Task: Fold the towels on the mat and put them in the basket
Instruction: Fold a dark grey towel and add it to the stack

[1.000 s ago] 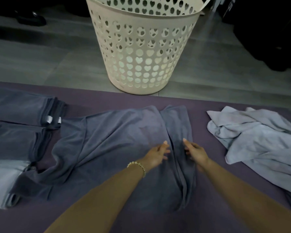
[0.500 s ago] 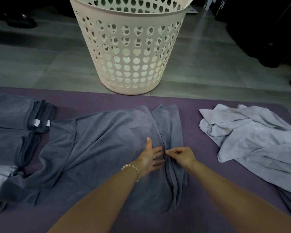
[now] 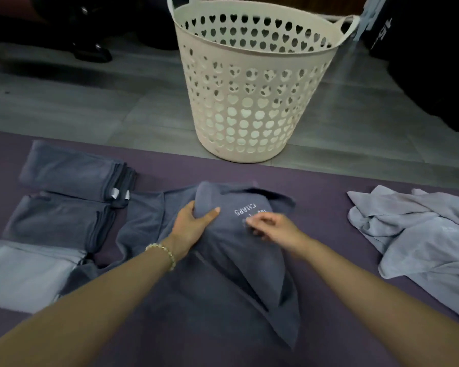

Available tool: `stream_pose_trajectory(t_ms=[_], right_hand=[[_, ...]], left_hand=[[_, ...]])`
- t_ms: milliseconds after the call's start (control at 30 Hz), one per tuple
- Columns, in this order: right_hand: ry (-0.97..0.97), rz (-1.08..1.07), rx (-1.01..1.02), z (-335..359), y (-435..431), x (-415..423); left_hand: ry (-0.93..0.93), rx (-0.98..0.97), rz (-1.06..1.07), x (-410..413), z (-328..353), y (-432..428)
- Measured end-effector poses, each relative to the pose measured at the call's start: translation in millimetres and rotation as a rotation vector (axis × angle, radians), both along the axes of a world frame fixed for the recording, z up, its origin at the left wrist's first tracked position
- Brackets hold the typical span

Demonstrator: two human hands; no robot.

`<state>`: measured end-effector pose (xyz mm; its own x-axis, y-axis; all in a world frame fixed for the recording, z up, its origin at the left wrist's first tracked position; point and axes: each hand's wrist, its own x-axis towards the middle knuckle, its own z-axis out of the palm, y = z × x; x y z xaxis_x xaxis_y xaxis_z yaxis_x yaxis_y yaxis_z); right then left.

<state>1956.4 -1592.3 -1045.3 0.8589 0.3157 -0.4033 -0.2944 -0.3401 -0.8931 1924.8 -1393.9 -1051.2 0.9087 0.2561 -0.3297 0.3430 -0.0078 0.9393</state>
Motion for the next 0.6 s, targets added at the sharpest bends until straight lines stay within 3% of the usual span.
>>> stream_pose_trajectory(t_ms=[67, 167, 233, 400, 500, 600], right_hand=[[-0.126, -0.152, 0.005, -5, 19, 16], [-0.359, -0.265, -0.222, -23, 47, 38], [-0.31, -0.284, -0.272, -35, 62, 50], [-0.1, -0.096, -0.269, -66, 94, 62], [-0.135, -0.089, -0.355, -72, 112, 69], [-0.204, -0.01, -0.508, -73, 129, 77]], left_hand=[[-0.023, 0.015, -0.046, -17, 12, 38], [0.021, 0.022, -0.086, -41, 24, 99], [0.091, 0.041, -0.13, -60, 21, 137], [0.363, 0.057, -0.236, -89, -2, 186], [0.478, 0.291, -0.373, -77, -2, 195], [0.278, 0.611, -0.295, -51, -8, 191]])
